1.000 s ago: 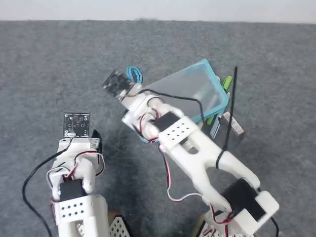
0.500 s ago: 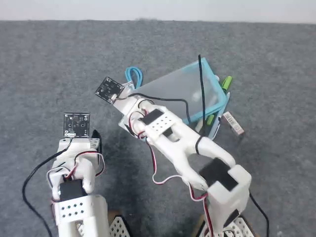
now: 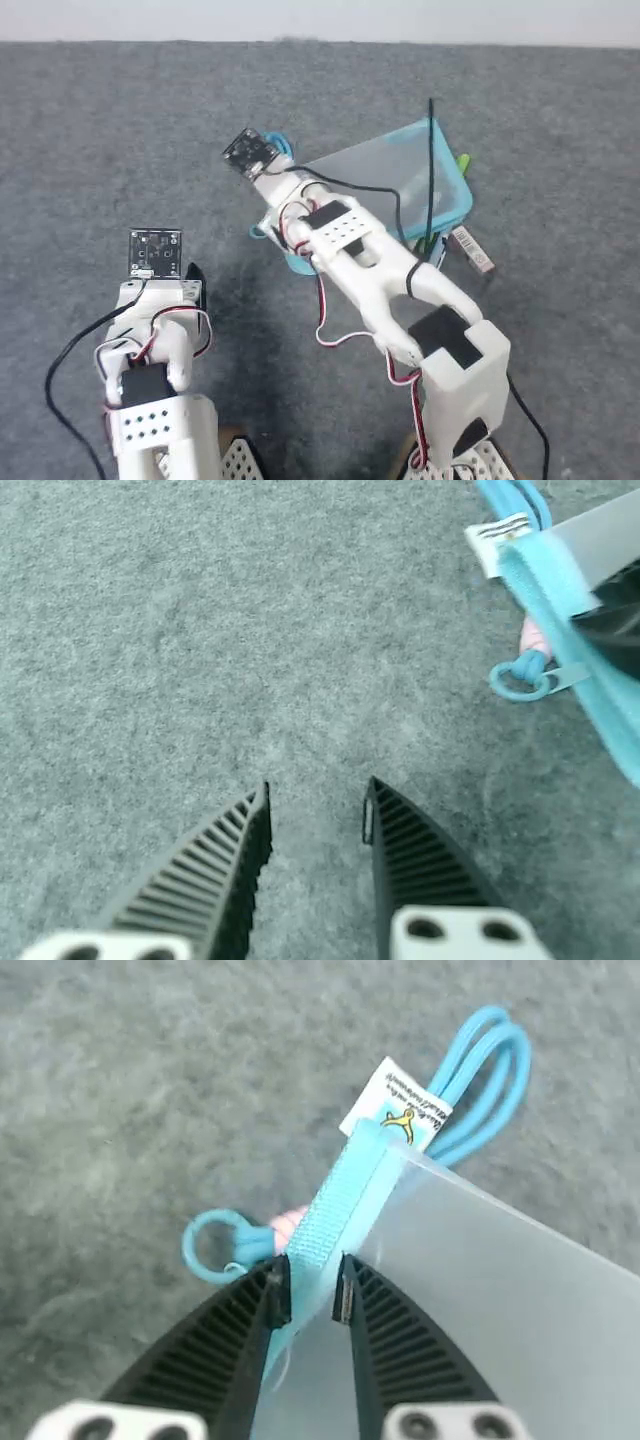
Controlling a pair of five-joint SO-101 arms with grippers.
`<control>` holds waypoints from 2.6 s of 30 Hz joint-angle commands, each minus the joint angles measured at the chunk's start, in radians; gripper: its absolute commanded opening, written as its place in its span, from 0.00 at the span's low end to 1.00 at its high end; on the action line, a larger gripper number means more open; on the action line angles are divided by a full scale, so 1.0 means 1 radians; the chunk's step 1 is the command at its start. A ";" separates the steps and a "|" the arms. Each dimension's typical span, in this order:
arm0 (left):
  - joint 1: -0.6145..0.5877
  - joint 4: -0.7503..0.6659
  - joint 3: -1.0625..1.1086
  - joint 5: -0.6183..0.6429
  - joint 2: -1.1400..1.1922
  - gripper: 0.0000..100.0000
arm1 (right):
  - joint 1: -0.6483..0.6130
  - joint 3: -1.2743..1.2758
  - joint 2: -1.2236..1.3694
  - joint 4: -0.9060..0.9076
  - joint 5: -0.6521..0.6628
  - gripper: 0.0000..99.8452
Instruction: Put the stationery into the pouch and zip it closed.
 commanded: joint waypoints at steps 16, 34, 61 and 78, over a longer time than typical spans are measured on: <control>0.009 -0.035 -0.036 0.011 -0.025 0.15 | -0.058 -0.084 -0.019 0.091 -0.120 0.16; 0.009 -0.034 -0.035 0.011 -0.025 0.15 | 0.050 -0.144 0.053 0.179 -0.115 0.01; 0.009 -0.035 -0.035 0.009 -0.025 0.15 | -0.010 0.621 -0.938 0.255 0.241 0.01; 0.009 -0.032 -0.035 0.009 -0.025 0.15 | 0.719 0.600 -0.926 0.366 0.020 0.15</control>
